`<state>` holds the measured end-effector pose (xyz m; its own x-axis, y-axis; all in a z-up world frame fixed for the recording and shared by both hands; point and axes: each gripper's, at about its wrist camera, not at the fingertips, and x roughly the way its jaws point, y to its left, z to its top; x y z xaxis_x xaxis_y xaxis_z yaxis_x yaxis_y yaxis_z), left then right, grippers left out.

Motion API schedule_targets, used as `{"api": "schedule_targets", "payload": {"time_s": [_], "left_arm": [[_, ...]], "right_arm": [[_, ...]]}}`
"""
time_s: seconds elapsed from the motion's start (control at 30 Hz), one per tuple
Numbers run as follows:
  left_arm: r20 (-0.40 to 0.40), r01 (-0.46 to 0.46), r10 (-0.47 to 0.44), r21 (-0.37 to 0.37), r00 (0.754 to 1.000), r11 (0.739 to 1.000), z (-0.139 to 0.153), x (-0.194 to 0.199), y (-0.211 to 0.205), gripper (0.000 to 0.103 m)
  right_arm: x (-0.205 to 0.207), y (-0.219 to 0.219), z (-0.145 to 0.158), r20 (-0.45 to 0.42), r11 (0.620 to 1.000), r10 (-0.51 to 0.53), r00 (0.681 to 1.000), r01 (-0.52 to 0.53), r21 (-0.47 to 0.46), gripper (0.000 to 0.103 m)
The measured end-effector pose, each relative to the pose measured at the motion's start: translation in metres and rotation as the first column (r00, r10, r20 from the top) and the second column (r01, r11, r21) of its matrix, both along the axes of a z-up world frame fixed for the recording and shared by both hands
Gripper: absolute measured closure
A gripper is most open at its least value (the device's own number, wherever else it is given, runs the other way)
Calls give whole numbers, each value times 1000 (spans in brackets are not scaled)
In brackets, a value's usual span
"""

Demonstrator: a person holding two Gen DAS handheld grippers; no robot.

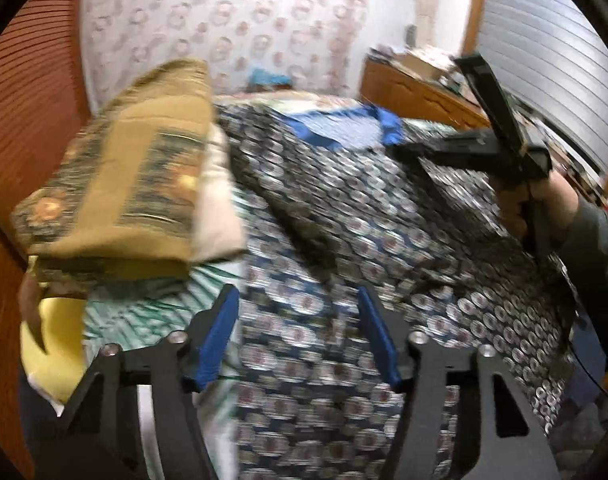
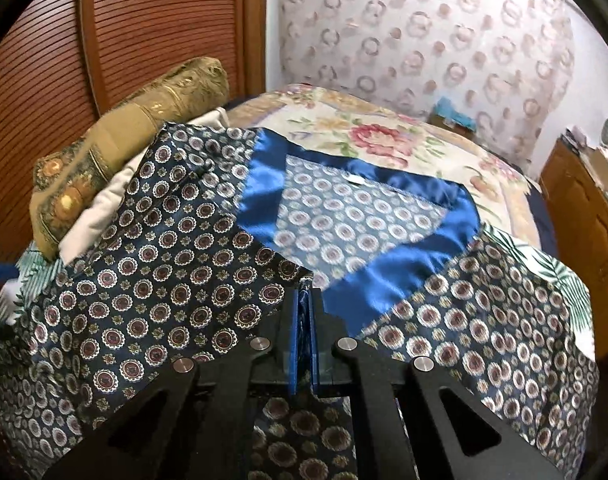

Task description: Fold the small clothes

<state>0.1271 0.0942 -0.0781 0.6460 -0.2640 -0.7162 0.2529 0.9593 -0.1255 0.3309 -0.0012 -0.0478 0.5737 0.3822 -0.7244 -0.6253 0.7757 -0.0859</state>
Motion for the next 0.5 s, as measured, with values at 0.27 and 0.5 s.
{"api": "schedule_targets", "payload": {"time_s": [0.27, 0.5], "left_arm": [[-70, 40, -42, -18, 997, 999, -12, 22, -21, 79], [11, -8, 8, -17, 1000, 1000, 23, 17, -1, 100]], "right_arm": [[-20, -10, 3, 3, 1000, 3, 1000, -3, 27, 99], [-24, -19, 0, 5, 997, 35, 999, -35, 71, 99]]}}
